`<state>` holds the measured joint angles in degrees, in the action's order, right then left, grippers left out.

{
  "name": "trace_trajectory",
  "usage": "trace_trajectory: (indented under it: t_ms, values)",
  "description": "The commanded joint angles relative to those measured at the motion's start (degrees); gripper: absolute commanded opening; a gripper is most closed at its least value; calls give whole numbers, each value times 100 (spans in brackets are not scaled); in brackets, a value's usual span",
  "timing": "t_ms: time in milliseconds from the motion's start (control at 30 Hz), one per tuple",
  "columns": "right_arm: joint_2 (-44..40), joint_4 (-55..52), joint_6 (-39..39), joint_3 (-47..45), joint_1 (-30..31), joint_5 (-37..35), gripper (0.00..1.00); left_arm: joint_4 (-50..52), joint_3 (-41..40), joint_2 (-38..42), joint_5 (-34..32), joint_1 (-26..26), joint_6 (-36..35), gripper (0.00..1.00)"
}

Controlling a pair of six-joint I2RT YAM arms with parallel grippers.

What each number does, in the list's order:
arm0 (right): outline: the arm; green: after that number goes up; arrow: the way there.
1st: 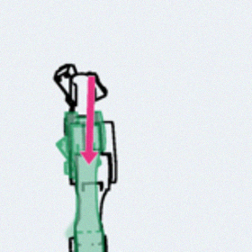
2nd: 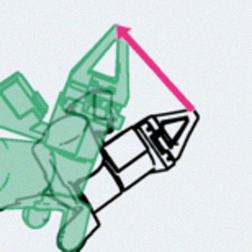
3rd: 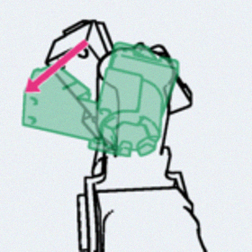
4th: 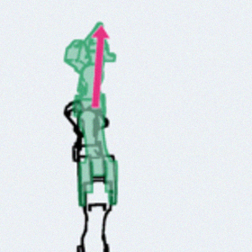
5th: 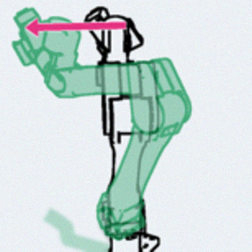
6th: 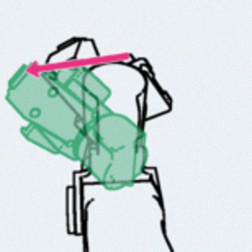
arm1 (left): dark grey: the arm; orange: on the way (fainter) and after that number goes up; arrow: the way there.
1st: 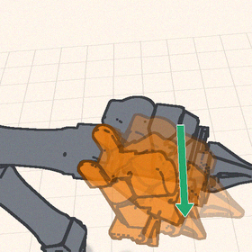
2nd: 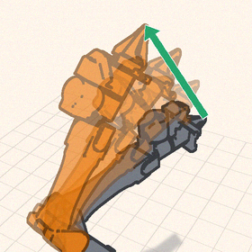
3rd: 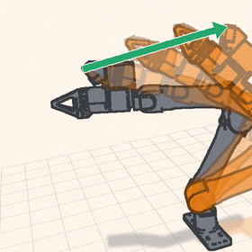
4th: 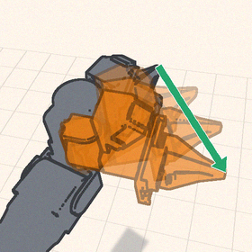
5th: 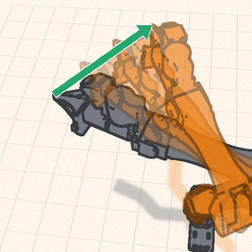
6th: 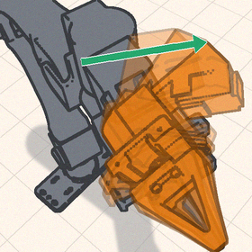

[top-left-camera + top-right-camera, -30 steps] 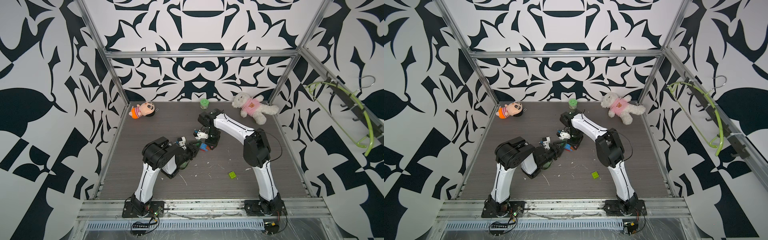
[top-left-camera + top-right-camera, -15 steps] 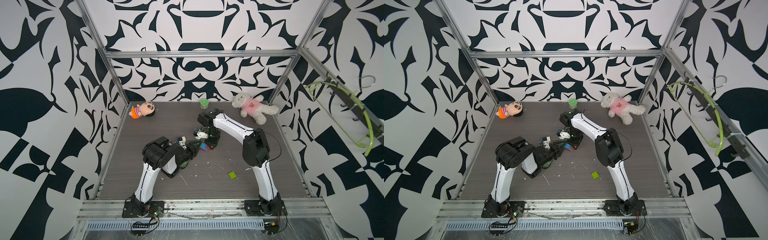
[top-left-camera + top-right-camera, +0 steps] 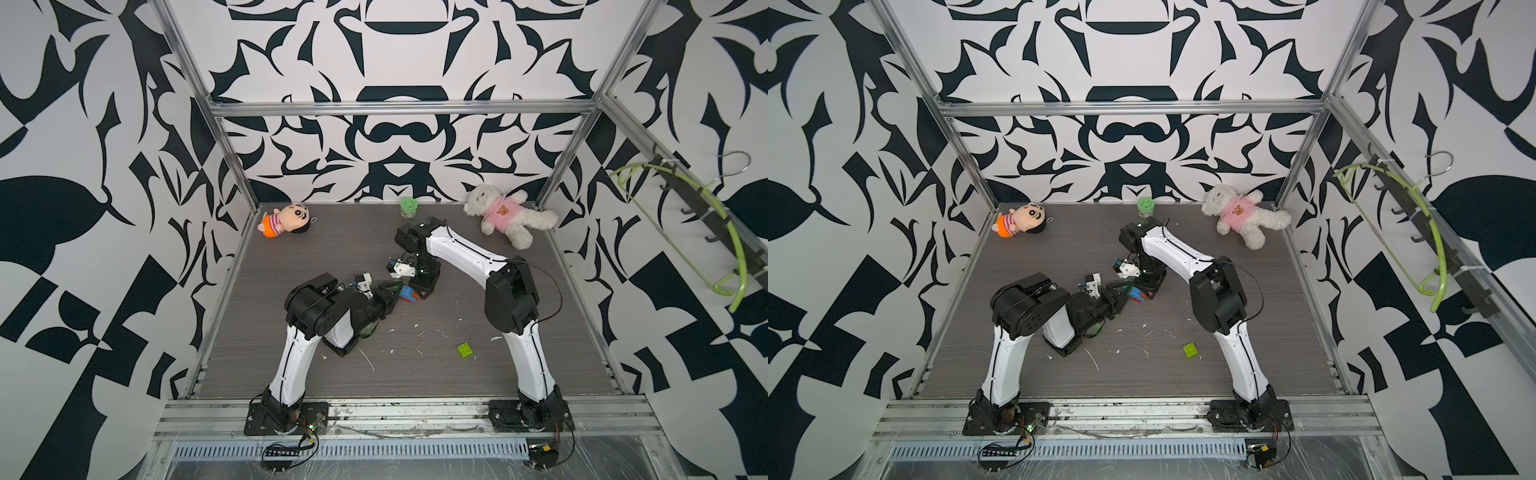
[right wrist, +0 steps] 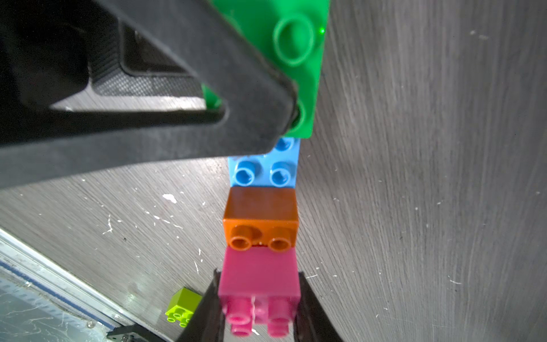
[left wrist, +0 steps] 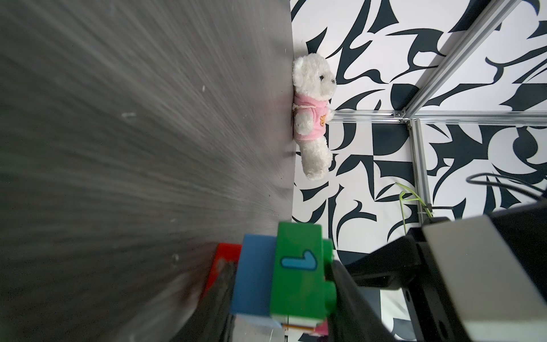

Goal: Assemble the letter v with lego
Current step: Assemble the lego brick with the lego brick.

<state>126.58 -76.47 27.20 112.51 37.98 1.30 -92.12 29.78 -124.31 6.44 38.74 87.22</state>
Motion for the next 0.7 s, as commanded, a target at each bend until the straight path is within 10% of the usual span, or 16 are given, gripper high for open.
trace_trajectory:
  t_ms: [0,433,667]
  values:
    - [-96,176,5,258,76,352,37,963,-87,-287,89,22,-100,26]
    - [-423,367,-59,162,-37,745,52,963,-86,-277,95,12,-94,26]
    - [-2032,2623,-266,-1738,-537,943,62,967,-78,-247,217,-41,-3,26]
